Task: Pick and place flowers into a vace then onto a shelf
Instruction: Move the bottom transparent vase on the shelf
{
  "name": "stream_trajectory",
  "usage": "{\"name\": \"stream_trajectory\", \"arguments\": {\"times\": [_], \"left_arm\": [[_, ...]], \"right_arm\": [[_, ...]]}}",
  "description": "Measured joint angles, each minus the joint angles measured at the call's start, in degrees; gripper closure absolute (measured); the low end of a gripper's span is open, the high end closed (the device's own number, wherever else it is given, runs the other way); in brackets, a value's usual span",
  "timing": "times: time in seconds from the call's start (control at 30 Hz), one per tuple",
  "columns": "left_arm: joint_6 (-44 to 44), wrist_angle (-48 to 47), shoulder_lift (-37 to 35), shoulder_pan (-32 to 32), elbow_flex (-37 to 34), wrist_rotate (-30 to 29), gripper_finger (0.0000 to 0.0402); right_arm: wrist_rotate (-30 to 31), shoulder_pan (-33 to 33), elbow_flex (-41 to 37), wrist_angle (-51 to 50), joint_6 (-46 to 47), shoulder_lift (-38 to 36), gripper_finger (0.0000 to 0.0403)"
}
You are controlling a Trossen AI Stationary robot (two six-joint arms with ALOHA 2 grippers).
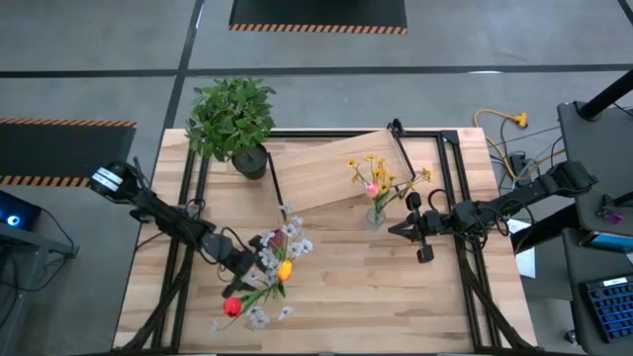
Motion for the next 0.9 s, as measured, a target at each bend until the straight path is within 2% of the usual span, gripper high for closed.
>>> {"name": "stream_trajectory", "arguments": {"times": [0.3, 0.9], "left_arm": [[-3.53, -0.46, 0.18, -0.09, 3.78, -0.02, 0.0185], [-2.09, -2.16, 0.73, -0.07, 4.20, -0.39, 0.0185]], "right_arm": [[0.02, 0.00, -0.02, 0.11, -0.43, -0.02, 0.0394], [0.02, 0.00, -0.02, 0.14, -1.94, -0.02, 0.0394]]}}
